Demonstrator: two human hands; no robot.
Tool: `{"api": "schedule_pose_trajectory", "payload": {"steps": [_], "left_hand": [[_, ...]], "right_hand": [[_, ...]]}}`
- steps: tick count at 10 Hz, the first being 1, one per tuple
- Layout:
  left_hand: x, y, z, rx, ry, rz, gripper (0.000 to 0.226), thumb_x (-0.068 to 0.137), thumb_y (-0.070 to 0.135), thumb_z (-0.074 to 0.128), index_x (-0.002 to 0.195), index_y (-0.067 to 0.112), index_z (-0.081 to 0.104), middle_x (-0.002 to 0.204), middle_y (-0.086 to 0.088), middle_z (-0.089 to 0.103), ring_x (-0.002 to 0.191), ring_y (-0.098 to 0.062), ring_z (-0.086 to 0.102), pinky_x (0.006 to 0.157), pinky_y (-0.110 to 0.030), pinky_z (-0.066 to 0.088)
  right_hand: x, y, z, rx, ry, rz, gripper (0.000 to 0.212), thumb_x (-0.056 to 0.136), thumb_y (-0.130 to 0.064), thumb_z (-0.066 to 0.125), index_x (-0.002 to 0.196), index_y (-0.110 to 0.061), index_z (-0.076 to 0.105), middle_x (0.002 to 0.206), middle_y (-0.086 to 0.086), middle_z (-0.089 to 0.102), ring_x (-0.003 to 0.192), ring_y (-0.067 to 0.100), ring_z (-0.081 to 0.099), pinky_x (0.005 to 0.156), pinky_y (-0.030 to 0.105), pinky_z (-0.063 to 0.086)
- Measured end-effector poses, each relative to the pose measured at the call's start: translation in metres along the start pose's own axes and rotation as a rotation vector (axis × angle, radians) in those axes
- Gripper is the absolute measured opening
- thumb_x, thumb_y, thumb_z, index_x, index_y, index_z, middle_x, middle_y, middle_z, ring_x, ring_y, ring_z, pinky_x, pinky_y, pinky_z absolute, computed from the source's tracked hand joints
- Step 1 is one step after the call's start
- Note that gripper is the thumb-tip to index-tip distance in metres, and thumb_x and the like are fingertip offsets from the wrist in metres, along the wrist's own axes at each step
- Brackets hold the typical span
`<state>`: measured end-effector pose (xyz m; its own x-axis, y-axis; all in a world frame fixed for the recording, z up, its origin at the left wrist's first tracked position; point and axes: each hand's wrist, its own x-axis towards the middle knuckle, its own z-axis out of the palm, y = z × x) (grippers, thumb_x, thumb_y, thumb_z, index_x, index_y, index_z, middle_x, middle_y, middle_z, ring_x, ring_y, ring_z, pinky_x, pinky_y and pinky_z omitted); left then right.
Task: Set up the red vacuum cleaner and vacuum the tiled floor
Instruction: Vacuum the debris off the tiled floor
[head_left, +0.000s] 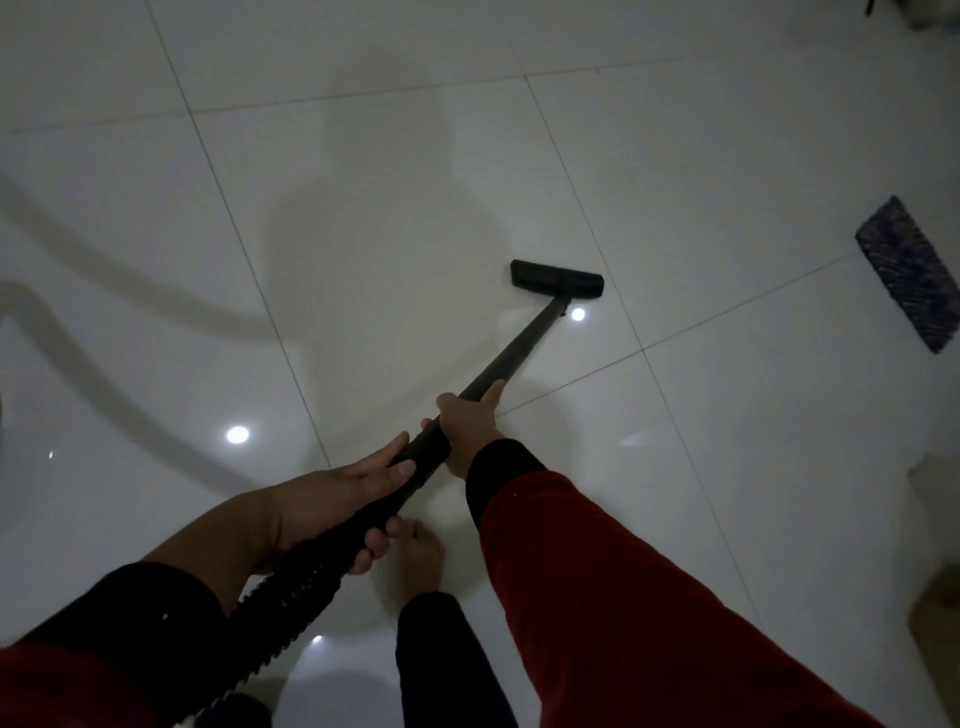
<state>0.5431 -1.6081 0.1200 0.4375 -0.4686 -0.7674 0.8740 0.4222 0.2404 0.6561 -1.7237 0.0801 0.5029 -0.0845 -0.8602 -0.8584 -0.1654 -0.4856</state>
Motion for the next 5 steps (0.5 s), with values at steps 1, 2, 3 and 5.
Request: {"api": "schedule_pose_trajectory", "payload": {"steps": [1, 2, 3, 5], "left_hand": [[-0.019, -0.019, -0.015, 0.021, -0.012, -0.03, 0.055, 0.088, 0.035, 0.054, 0.136, 0.054, 0.033, 0.062, -0.007, 0.051, 0.042, -0.012, 0.047, 0.039, -0.021, 0.045], [-0.04, -0.033, -0.033, 0.077, -0.046, -0.024, 0.075, 0.066, 0.044, 0.071, 0.132, 0.054, 0.036, 0.061, -0.007, 0.054, 0.043, -0.012, 0.048, 0.039, -0.022, 0.046], [-0.062, -0.05, -0.048, 0.157, -0.032, -0.038, 0.06, 0.083, 0.04, 0.06, 0.135, 0.053, 0.033, 0.064, -0.008, 0.053, 0.043, -0.012, 0.048, 0.039, -0.022, 0.045], [-0.121, -0.086, -0.091, 0.199, -0.002, -0.052, 0.054, 0.092, 0.034, 0.051, 0.139, 0.05, 0.029, 0.067, -0.01, 0.053, 0.043, -0.013, 0.049, 0.04, -0.021, 0.046]], "right_hand": [[-0.019, 0.033, 0.012, 0.015, 0.03, 0.016, 0.067, 0.093, -0.005, 0.048, 0.146, -0.031, 0.016, 0.137, 0.024, 0.047, 0.066, 0.023, 0.058, 0.073, 0.042, 0.049], [-0.04, 0.057, 0.027, 0.096, 0.054, 0.021, 0.07, 0.092, -0.005, 0.048, 0.146, -0.033, 0.014, 0.135, 0.023, 0.048, 0.066, 0.023, 0.059, 0.073, 0.041, 0.05], [-0.059, 0.078, 0.045, 0.142, 0.078, 0.071, 0.083, 0.094, -0.007, 0.047, 0.15, -0.041, -0.003, 0.114, 0.014, 0.052, 0.072, 0.019, 0.059, 0.079, 0.038, 0.05], [-0.106, 0.132, 0.095, 0.228, 0.045, 0.147, 0.086, 0.095, -0.008, 0.047, 0.147, -0.049, -0.008, 0.093, 0.001, 0.047, 0.075, 0.017, 0.058, 0.077, 0.036, 0.051]]}}
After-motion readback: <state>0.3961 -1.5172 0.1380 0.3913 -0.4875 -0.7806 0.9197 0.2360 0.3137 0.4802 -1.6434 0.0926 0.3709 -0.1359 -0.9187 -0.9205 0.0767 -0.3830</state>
